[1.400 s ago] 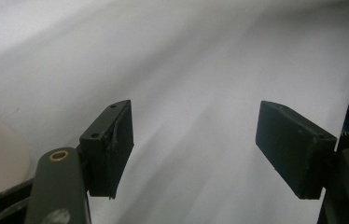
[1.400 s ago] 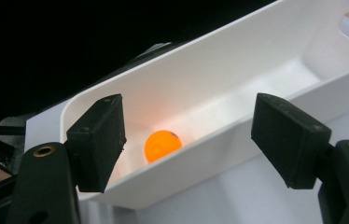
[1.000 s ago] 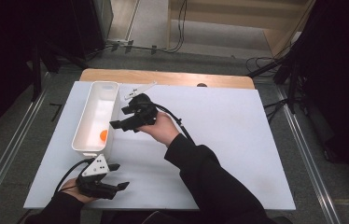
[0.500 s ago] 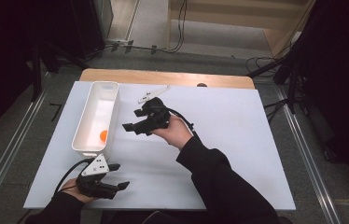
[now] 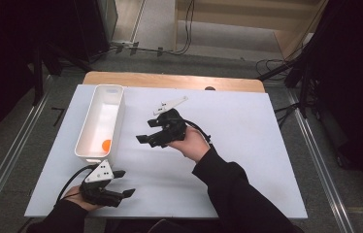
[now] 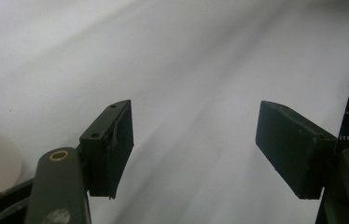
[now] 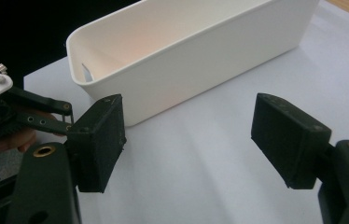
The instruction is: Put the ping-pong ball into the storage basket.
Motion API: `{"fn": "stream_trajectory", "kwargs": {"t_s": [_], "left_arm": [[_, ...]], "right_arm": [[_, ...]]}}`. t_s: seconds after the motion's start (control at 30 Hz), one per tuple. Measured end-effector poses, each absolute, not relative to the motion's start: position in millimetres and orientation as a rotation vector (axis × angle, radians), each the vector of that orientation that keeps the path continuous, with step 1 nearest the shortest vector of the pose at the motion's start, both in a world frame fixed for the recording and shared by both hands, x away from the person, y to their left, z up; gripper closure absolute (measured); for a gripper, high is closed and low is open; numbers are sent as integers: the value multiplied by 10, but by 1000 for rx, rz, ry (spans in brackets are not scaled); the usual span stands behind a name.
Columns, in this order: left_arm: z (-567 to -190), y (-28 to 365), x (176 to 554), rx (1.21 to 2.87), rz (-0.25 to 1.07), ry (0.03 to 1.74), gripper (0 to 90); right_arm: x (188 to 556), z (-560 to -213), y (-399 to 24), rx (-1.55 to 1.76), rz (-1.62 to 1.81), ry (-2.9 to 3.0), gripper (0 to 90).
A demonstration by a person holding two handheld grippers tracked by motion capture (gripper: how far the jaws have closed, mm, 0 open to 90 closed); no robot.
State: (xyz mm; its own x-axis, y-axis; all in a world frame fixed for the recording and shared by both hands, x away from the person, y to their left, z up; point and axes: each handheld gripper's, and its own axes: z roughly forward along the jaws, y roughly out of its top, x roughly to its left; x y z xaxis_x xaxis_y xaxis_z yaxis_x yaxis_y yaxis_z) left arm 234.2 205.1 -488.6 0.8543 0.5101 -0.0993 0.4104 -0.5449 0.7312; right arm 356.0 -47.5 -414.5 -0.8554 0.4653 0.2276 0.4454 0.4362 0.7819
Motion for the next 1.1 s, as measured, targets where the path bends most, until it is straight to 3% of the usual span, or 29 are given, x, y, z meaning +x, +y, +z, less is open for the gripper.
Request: {"fn": "stream_trajectory", "kwargs": {"t_s": [1.1], "left_arm": [[-4864, 2049, 2333, 2228, 172, 641, 280]], "right_arm": [[3291, -4198, -1098, 898, 1448, 2563, 247]]}}
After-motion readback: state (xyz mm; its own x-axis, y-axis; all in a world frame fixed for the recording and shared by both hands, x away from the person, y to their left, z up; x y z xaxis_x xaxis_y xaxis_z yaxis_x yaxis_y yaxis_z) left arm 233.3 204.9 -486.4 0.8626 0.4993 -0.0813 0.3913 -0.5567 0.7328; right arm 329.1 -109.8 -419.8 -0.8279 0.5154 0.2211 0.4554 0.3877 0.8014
